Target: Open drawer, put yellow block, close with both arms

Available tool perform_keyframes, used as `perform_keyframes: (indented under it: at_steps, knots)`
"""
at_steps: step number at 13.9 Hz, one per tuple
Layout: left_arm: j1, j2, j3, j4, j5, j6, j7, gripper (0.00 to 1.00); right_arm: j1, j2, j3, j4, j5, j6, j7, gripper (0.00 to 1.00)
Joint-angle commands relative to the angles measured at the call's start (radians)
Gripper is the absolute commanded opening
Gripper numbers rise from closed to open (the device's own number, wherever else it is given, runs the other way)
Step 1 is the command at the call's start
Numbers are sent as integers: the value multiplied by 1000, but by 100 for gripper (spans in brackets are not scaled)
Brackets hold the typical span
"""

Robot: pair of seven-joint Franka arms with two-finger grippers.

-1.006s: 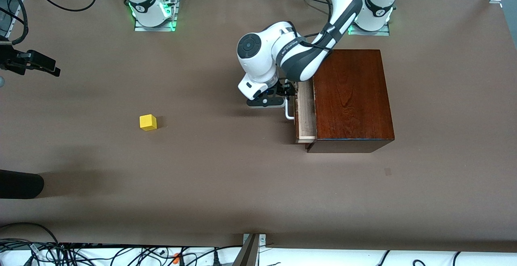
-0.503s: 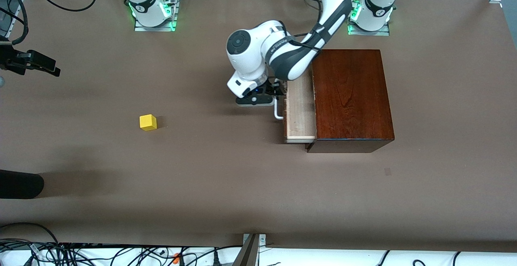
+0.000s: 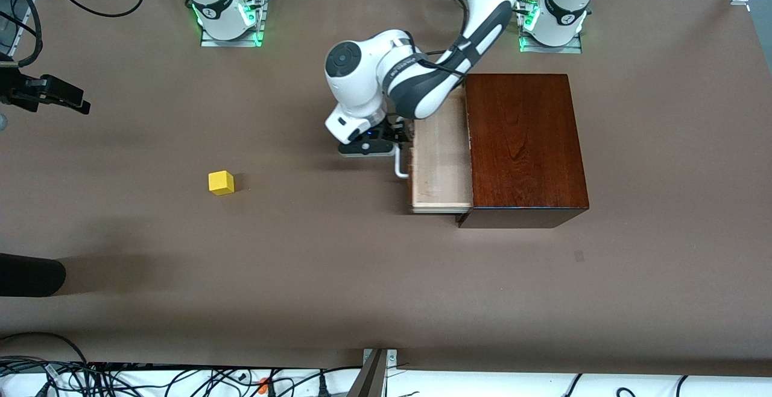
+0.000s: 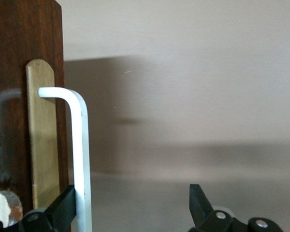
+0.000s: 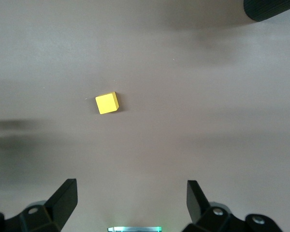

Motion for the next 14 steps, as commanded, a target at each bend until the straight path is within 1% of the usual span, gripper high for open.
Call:
perform_keyframes:
  at_steps: [1, 5, 6, 9, 11, 12, 14]
  knots:
    - [-23, 56, -12, 92, 6, 17, -21, 100, -8, -9, 8, -8, 4, -6, 5, 100]
    - [-21, 36, -18, 92, 3, 8, -24, 100, -8, -9, 8, -8, 4, -6, 5, 100]
    - [-18, 28, -20, 92, -8, -15, -24, 100, -8, -9, 8, -8, 4, -6, 5, 100]
    - [-3, -18, -22, 91, -27, -49, -14, 100, -10, -9, 8, -8, 4, -6, 7, 100]
    - [31, -85, -26, 68, -58, -93, 5, 100, -8, -9, 8, -8, 4, -6, 5, 100]
    - [52, -120, -26, 52, -93, -118, 37, 100, -8, -9, 8, -8, 4, -6, 5, 100]
    - [106, -202, -26, 0, -141, -158, 86, 100, -8, -9, 8, -8, 4, -6, 5, 100]
